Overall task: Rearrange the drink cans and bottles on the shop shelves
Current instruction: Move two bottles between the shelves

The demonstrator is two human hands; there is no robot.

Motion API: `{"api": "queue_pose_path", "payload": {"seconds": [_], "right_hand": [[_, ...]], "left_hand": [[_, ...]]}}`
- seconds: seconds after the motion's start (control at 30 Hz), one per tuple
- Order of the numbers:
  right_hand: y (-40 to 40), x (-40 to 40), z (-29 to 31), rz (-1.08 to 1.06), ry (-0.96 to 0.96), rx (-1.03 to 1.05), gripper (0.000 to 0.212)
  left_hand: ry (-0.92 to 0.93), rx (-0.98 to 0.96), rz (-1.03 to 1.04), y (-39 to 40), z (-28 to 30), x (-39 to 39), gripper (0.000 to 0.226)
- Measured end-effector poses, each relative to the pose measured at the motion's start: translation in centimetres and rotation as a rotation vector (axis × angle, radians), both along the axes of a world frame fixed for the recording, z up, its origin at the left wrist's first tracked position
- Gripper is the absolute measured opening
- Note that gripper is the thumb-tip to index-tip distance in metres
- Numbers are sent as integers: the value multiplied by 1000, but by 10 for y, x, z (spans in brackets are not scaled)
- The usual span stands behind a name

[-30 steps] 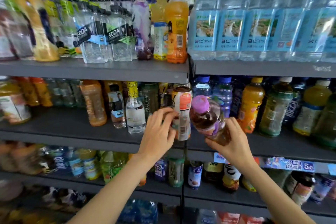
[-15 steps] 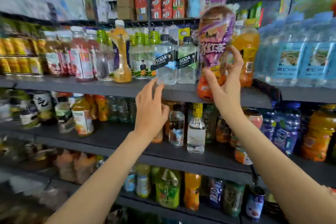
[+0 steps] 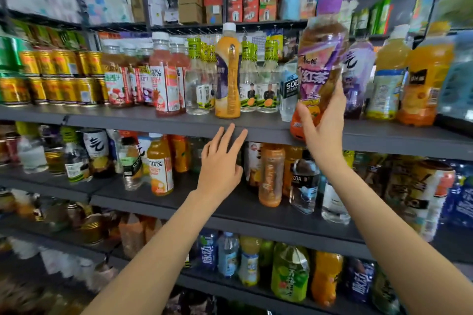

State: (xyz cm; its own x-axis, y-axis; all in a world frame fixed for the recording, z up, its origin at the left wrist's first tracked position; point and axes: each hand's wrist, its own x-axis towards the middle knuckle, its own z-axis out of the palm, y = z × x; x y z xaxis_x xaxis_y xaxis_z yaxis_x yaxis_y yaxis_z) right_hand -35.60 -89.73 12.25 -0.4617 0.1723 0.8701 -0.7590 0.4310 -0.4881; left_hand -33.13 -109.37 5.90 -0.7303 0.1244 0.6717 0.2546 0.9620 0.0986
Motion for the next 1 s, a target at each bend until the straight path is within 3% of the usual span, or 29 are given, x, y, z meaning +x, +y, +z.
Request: {"api": "queue_pose_path", "payload": {"seconds": [0.2, 0.43, 0.63, 1.0], "right_hand": [[-63, -1, -8, 93, 50, 41, 73], [-135, 0, -12, 229, 15, 29, 74], [-197, 10, -24, 264, 34, 7, 69], [-389, 50, -48, 498, -139, -126, 64]], "left_hand": [[64, -87, -26, -30, -5, -2, 74], [153, 213, 97, -102, -5, 19, 53], [228, 344, 167, -174, -19, 48, 48], [162, 428, 329, -377, -56, 116, 42]]}}
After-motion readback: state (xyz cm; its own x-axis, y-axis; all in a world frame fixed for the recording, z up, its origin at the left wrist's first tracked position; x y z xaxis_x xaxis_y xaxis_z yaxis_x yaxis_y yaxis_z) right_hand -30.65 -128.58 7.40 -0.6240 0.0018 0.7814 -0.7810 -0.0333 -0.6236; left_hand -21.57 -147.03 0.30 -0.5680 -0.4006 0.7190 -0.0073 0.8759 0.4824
